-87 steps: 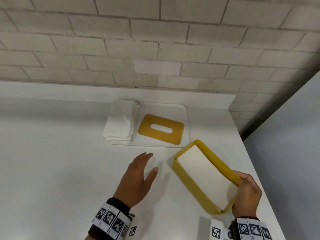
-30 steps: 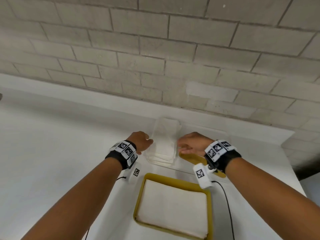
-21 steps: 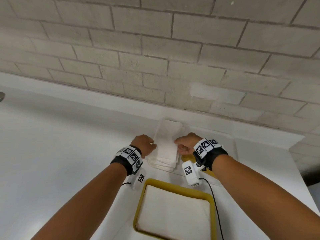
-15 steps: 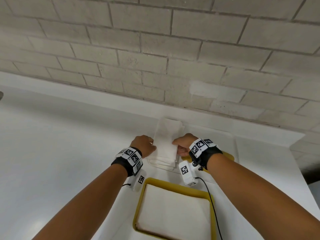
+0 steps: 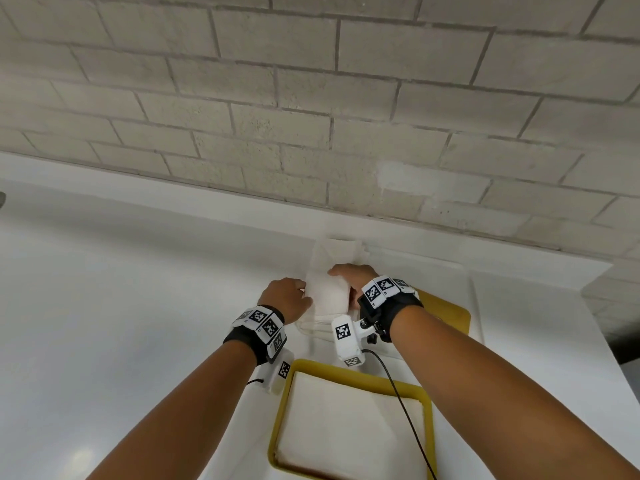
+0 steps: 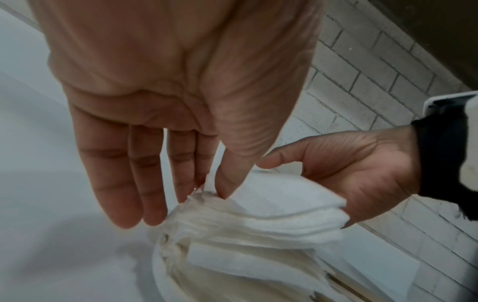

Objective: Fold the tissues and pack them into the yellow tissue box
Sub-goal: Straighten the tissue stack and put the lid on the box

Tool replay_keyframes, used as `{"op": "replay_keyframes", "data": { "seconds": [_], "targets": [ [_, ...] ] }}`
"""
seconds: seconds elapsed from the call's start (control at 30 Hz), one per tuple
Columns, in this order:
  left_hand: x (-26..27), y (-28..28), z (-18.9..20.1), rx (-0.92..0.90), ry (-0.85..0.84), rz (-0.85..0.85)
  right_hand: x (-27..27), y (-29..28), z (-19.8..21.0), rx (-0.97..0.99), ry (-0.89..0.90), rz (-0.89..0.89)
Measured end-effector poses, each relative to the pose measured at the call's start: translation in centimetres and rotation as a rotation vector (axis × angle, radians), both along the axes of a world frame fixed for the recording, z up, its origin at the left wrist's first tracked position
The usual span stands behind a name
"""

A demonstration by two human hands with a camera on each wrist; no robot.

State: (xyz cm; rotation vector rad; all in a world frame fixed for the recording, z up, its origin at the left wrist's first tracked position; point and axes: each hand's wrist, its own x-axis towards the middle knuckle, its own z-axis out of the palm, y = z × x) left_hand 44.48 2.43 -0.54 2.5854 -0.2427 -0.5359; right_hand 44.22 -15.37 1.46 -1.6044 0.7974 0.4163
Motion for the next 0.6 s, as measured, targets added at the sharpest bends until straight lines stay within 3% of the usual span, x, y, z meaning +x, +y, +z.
{"op": "replay_keyframes", "data": {
  "seconds": [0.13,0.3,0.37,0.5,0.6],
  "targets": [
    [-0.2,0.4,0.1,-0.061,0.011,0.001,0.5,-0.1,-1.2,0.027,-0.023,0.003],
    [-0.3,1.9,1.4,-0.17,0.032,0.039,-0.6,0.0,2.2,-0.015,-0.245,-0.006],
    [-1.1,3.0,2.9,-0.371,0.07,0.13,-1.8,-0.1,5.2,0.009,-0.328,0.07],
    [-4.6,4.3,6.8,-1.048,0.343,0.268,-5.5,-0.5,9.7,-0.018,-0.416,0.444],
    [-7.2,5.4,8.3,-1.181,0.367,0.222,-9.3,-0.5,11.5,-0.078,-0.358,0.74]
  ]
}}
